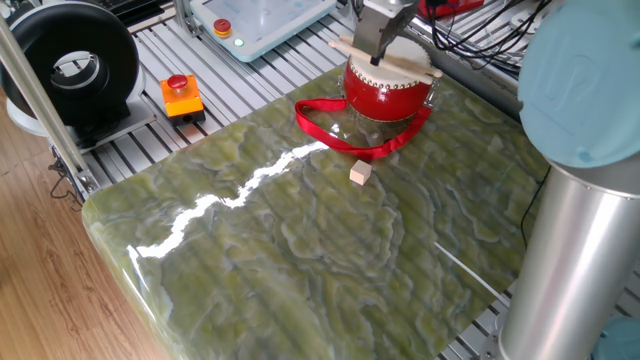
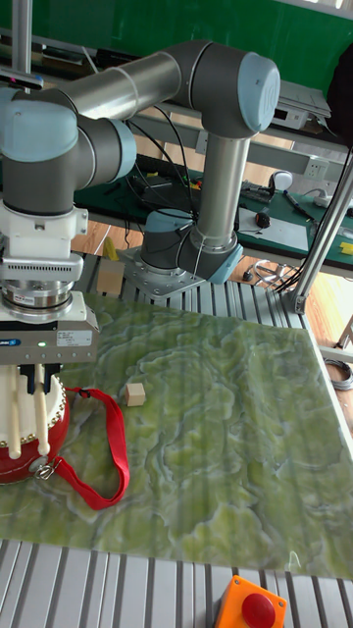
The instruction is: Play the drum
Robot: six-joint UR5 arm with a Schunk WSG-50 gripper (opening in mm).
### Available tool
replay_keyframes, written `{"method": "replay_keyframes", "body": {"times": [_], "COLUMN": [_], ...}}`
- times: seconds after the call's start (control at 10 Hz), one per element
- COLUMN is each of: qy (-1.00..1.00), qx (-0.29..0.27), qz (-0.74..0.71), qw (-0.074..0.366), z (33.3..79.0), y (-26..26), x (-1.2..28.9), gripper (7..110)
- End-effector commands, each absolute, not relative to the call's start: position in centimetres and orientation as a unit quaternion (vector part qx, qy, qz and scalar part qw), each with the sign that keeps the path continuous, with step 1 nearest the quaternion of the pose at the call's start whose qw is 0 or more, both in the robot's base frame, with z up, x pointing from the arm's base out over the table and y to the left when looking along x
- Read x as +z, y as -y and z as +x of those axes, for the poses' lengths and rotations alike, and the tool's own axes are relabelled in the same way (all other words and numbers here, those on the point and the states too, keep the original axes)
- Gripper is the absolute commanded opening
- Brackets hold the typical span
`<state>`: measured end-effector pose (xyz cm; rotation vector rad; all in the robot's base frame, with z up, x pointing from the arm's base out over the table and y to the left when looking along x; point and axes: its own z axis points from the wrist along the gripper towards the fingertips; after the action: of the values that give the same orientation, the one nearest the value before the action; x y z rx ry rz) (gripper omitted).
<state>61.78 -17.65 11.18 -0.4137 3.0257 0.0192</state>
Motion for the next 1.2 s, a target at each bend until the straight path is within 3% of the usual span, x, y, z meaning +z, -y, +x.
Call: {"method": "replay_keyframes", "body": {"times": [0.0,1.1], "qy": [-0.989,-0.99], "qx": [0.009,0.015], "qz": [-0.138,-0.128], "qw": [0.045,0.049], "z": [61.6,61.3], "y": [17.7,18.7], "x": [11.3,11.8], "gripper": [7,7]}}
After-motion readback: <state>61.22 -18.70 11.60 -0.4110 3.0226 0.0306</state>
